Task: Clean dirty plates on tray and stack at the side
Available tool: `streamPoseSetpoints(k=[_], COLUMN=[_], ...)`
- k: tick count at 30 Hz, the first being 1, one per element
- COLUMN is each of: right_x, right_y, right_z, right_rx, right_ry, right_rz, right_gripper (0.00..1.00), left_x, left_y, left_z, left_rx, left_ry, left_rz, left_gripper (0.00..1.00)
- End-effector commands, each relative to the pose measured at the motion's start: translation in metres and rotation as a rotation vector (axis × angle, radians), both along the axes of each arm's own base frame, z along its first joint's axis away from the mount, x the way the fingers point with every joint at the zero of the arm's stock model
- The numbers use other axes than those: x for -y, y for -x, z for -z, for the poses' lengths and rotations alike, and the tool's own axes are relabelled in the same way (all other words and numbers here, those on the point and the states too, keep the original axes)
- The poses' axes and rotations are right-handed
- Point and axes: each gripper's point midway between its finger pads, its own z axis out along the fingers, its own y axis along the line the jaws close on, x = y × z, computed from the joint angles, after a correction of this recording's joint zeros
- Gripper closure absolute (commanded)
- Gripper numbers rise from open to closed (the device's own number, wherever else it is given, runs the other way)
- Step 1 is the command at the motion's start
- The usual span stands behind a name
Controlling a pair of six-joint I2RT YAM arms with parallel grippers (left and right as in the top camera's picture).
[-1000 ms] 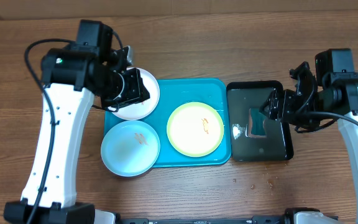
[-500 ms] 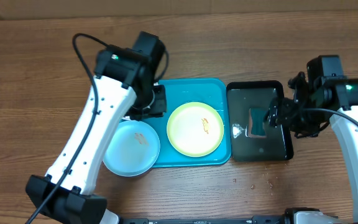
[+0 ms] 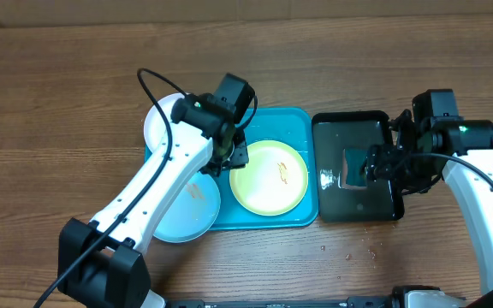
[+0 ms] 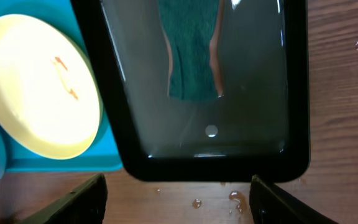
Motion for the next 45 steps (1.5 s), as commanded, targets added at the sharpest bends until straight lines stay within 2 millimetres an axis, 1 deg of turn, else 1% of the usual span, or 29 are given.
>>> streamPoseSetpoints(k=[1, 5, 8, 10, 14, 19, 23, 24, 26, 32, 35, 38, 42, 44, 45], right_x=[0.004, 0.01, 0.009, 0.008, 0.007, -0.002, -0.001, 0.0, 0.0, -0.001, -0.001, -0.001, -0.001, 0.0, 0.001], right_y=[-0.005, -0.01, -0.013, -0.019, -0.032, -0.042, -0.052, -0.053, -0.054, -0.057, -0.057, -0.057, -0.056, -0.055, -0.055], right_z=[0.006, 0.017, 0.023, 0.022, 0.022, 0.032, 0.048, 0.05, 0.055, 0.056, 0.056, 0.056, 0.057, 0.058, 0.058], right_rx=[0.019, 0.038, 0.05, 0.072, 0.121, 0.125, 0.119, 0.115, 0.102, 0.111, 0.11, 0.11, 0.106, 0.104, 0.103], right_ry=[0.022, 0.051, 0.044, 0.04, 0.048, 0.069, 0.131, 0.138, 0.141, 0.141, 0.141, 0.141, 0.141, 0.143, 0.147], right_rz=[0.006, 0.035, 0.047, 0.053, 0.049, 0.017, 0.011, 0.013, 0.021, 0.02, 0.02, 0.019, 0.019, 0.019, 0.02], right_gripper=[0.26, 0.28, 0.28, 0.31, 0.32, 0.32, 0.32, 0.32, 0.32, 0.32, 0.31, 0.32, 0.32, 0.32, 0.32], left_x=[-0.004, -0.004, -0.004, -0.003, 0.0, 0.001, 0.005, 0.006, 0.006, 0.004, 0.002, 0.002, 0.001, 0.001, 0.001], left_y=[0.003, 0.004, 0.007, 0.006, 0.003, 0.002, 0.001, 0.001, 0.002, 0.005, 0.007, 0.008, 0.01, 0.011, 0.01], left_z=[0.026, 0.054, 0.07, 0.078, 0.088, 0.094, 0.099, 0.099, 0.1, 0.104, 0.106, 0.108, 0.111, 0.112, 0.112], left_rx=[-0.014, 0.002, 0.005, 0.022, 0.049, 0.057, 0.048, 0.046, 0.042, 0.032, 0.026, 0.024, 0.024, 0.022, 0.023], left_ry=[-0.015, -0.005, 0.006, 0.017, 0.041, 0.046, 0.065, 0.068, 0.068, 0.057, 0.054, 0.054, 0.054, 0.052, 0.053], left_rz=[-0.026, -0.025, -0.024, -0.024, -0.023, -0.029, -0.03, -0.03, -0.029, -0.029, -0.03, -0.03, -0.03, -0.03, -0.03], left_gripper=[0.58, 0.58, 0.57, 0.57, 0.6, 0.64, 0.68, 0.71, 0.71, 0.71, 0.73, 0.78, 0.79, 0.83, 0.87])
